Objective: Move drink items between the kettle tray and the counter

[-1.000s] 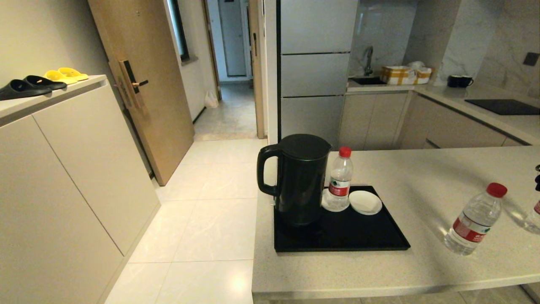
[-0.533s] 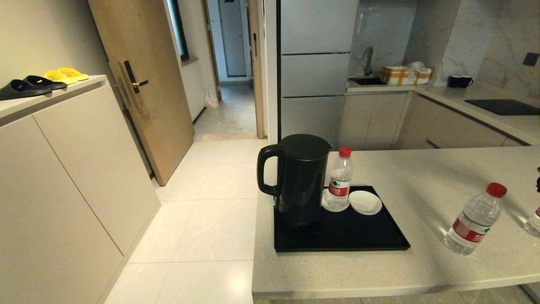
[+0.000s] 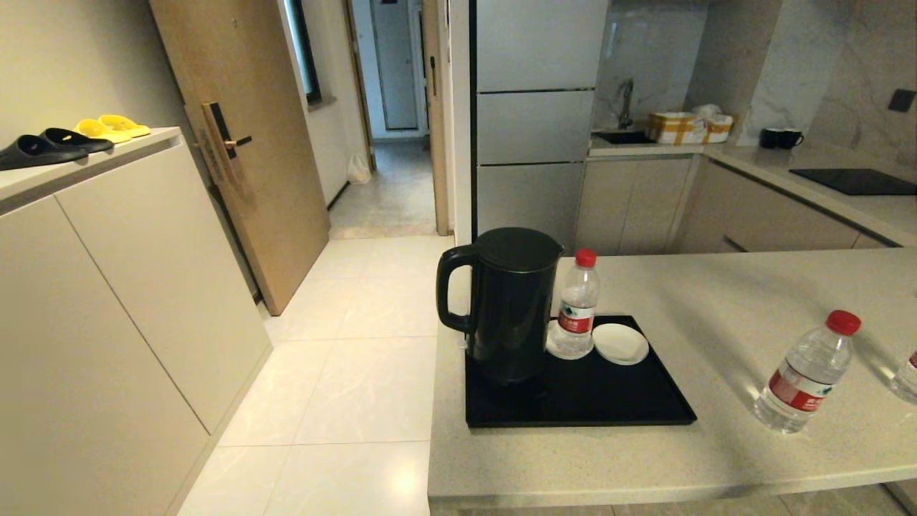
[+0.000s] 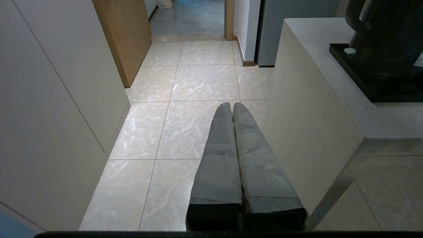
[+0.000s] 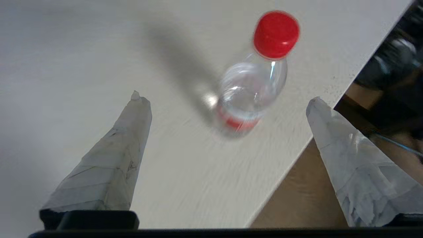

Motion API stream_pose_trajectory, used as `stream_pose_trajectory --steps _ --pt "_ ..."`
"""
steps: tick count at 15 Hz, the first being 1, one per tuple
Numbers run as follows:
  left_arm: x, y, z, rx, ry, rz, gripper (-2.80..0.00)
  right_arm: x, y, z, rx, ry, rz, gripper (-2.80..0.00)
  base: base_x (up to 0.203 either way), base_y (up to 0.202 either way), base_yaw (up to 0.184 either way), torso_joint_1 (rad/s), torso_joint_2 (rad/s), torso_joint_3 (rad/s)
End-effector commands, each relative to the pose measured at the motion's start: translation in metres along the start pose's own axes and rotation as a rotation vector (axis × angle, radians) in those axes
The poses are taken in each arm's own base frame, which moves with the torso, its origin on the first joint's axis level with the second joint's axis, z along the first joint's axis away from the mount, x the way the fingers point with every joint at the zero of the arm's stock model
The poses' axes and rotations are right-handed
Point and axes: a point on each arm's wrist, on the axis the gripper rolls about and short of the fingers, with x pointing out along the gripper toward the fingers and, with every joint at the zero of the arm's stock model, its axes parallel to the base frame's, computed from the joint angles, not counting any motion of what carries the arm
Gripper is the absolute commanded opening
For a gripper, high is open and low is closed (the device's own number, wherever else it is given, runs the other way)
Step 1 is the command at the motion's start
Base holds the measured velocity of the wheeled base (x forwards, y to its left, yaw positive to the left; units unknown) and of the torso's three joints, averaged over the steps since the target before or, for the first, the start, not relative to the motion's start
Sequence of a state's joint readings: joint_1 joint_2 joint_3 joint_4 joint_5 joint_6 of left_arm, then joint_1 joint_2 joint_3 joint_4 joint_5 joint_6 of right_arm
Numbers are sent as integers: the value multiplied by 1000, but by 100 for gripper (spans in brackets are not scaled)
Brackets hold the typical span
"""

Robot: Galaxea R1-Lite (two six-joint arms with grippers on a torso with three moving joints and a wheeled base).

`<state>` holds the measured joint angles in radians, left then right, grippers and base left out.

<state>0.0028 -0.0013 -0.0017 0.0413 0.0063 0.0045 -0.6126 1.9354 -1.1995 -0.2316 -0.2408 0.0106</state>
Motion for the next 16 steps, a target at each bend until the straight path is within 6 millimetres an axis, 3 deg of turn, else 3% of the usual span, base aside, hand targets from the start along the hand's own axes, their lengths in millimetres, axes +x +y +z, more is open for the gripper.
stream_pose_trajectory --steps 1,2,3,4,5,10,13,16 --pt "0 0 0 0 2 0 -280 -94 -10 30 17 -128 78 0 0 0 0 0 0 0" --pt "0 0 0 0 2 1 -280 -132 -15 33 12 -141 133 0 0 0 0 0 0 0" --pt "0 0 0 0 2 0 -280 -169 -22 31 4 -139 196 -204 0 0 0 0 0 0" --pt "0 0 0 0 2 1 -280 -206 -30 24 -9 -128 268 -280 0 0 0 0 0 0" --pt "0 0 0 0 2 0 -280 -238 -37 14 -24 -114 336 -280 0 0 0 0 0 0" --pt "0 0 0 0 2 0 -280 -353 -74 -47 -117 -134 487 -280 0 0 0 0 0 0" --pt "0 0 0 0 2 2 -280 -410 -95 -81 -157 -148 559 -280 0 0 0 0 0 0" --pt "0 0 0 0 2 0 -280 -461 -128 -122 -211 -53 772 -280 0 0 0 0 0 0"
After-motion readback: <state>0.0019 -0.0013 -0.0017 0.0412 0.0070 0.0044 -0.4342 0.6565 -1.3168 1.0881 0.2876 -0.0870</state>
